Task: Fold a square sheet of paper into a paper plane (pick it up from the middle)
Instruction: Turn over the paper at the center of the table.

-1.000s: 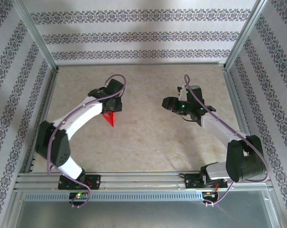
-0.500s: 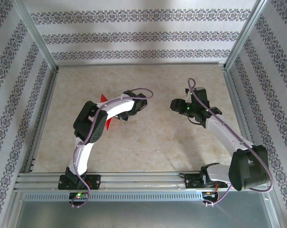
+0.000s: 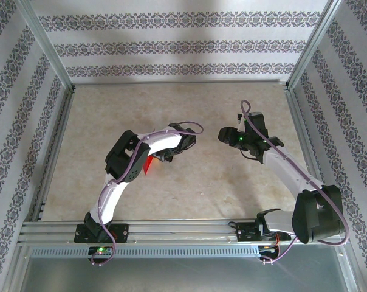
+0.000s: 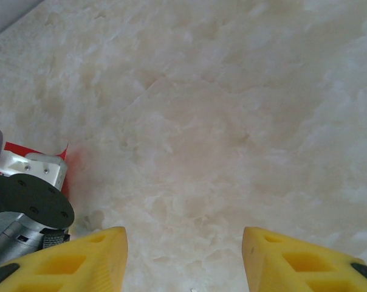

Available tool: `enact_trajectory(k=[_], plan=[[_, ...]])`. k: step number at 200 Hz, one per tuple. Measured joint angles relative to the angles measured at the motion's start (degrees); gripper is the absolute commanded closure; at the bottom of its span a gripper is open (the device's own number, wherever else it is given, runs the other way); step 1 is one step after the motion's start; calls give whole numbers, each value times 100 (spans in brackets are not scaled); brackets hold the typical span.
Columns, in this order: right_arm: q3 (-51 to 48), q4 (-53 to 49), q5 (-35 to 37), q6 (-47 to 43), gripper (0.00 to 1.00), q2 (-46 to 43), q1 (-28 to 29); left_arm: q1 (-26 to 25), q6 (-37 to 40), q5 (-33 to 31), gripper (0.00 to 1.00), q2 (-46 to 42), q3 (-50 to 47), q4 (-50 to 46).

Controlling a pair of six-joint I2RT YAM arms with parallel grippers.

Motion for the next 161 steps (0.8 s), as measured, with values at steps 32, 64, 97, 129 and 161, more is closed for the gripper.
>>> enact_trajectory(k=[32, 64, 97, 129, 161], plan=[[-4, 13, -2, 33, 47, 31, 0, 0, -52, 382, 70, -144, 11, 66], [-11, 28, -2, 120, 47, 79, 0, -144, -227, 1429, 67, -581, -35, 682], [-35, 61, -2, 166, 47, 94, 0, -426, -444, 2430, 67, -1121, -291, 1414], [-37, 98, -4, 249, 46, 96, -15, -516, -544, 2935, 68, -1919, -876, 2013], [-37, 173, -44, 284, 46, 181, -37, -243, -557, 3036, 70, -3198, -1956, 2527]])
